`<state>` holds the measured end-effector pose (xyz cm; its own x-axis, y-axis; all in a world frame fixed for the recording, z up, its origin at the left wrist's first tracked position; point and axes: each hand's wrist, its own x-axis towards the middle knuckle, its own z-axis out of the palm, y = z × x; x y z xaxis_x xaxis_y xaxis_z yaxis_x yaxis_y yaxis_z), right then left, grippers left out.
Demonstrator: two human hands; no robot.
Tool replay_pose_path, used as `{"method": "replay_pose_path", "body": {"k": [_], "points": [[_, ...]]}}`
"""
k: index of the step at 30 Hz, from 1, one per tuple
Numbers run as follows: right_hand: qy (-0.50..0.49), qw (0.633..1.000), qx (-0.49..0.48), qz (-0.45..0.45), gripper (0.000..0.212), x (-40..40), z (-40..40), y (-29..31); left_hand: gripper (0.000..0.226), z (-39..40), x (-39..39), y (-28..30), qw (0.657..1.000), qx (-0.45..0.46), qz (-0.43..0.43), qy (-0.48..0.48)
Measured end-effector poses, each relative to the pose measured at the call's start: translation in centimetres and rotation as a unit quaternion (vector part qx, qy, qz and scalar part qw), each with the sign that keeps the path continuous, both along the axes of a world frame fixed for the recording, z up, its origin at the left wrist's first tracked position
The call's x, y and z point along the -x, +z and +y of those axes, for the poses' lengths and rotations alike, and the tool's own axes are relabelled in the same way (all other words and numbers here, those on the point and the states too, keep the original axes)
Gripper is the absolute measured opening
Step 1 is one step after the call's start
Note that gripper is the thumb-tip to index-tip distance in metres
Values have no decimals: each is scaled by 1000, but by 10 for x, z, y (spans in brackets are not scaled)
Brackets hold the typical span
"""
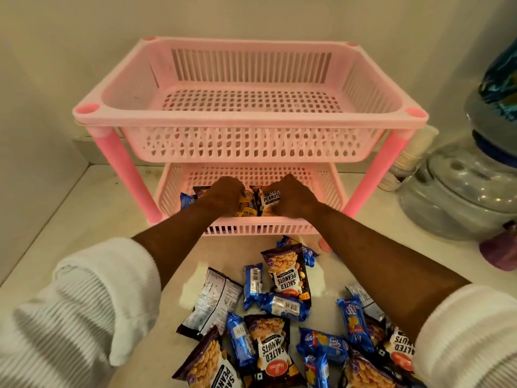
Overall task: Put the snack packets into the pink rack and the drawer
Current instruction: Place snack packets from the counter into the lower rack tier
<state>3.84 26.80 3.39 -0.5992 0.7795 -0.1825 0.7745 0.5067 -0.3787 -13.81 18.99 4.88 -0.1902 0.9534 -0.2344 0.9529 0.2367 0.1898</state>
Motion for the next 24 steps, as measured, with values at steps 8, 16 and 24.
{"method": "replay_pose_path", "body": {"k": [8,16,24], "points": [[-51,999,1,7,59,0,1,3,54,-7,11,-1,997,-2,-68,38],[-48,999,13,1,61,-2,-4,8,59,-13,9,-7,994,-30,-96,43],[-69,997,20,6,60,-12,-8,10,56,-16,0,-3,996,-38,-77,26]]}}
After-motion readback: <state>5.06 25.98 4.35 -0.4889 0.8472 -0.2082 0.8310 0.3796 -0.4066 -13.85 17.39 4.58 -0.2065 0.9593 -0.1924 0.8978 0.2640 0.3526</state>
